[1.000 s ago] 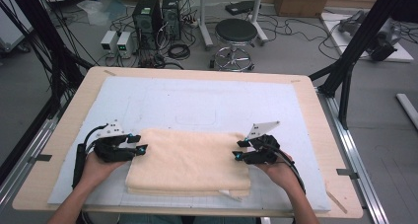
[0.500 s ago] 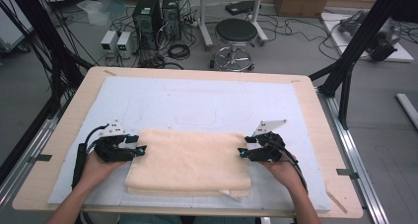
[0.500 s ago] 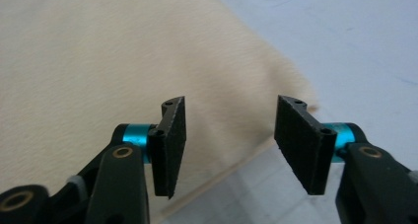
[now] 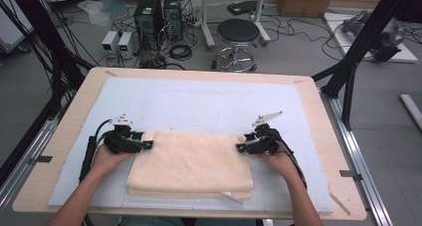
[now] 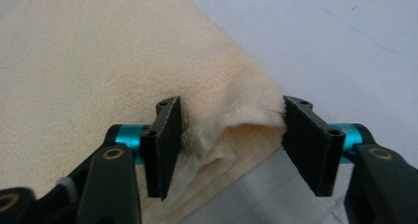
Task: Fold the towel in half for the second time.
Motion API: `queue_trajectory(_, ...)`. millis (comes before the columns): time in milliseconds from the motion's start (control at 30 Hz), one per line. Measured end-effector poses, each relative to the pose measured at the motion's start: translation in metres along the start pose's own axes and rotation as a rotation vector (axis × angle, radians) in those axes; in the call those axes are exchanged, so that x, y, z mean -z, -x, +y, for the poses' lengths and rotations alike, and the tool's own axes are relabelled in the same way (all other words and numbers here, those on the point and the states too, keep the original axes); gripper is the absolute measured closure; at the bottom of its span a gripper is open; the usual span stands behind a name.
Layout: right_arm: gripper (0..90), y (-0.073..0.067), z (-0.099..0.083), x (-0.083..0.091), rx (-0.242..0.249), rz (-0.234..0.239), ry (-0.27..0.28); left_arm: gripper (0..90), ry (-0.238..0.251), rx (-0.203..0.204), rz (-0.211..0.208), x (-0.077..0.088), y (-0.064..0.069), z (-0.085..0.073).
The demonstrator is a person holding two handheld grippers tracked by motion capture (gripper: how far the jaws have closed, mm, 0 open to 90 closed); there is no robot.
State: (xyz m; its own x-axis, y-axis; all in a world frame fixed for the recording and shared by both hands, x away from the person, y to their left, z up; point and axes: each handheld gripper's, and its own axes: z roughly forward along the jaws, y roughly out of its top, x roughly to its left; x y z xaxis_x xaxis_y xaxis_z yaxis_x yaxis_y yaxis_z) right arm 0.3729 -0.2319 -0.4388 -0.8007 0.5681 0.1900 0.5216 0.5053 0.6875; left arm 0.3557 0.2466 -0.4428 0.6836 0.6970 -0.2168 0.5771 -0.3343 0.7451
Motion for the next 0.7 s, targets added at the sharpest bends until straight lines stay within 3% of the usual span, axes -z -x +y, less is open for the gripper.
queue_trajectory(67,53.6,0.001,-0.001,-0.001,-0.019,0.027,0.012,53.2,-0.002,0.016,-0.038,-0.001,0.0,0.0)
queue_trajectory(100,58.7,0.002,-0.002,-0.001,-0.026,0.049,0.015,62.6,-0.003,0.032,-0.064,-0.002,0.001,-0.001)
queue_trajectory(167,69.3,0.002,-0.002,-0.003,-0.029,0.092,0.019,68.6,-0.005,0.041,-0.075,-0.003,0.002,0.0)
queue_trajectory(267,77.0,-0.002,0.001,-0.002,-0.002,0.094,0.016,77.5,0.0,0.043,-0.066,0.0,0.002,0.0)
queue_trajectory(367,78.7,-0.007,0.004,0.003,0.023,0.076,0.019,79.9,0.017,0.012,-0.03,0.003,0.006,0.003)
queue_trajectory(500,79.1,-0.008,0.015,0.016,0.044,0.034,0.052,80.3,0.061,0.02,0.014,0.005,0.005,0.012)
queue_trajectory(700,78.9,0.006,0.05,0.024,0.051,-0.082,0.102,80.3,0.152,0.057,0.097,0.004,-0.01,0.048)
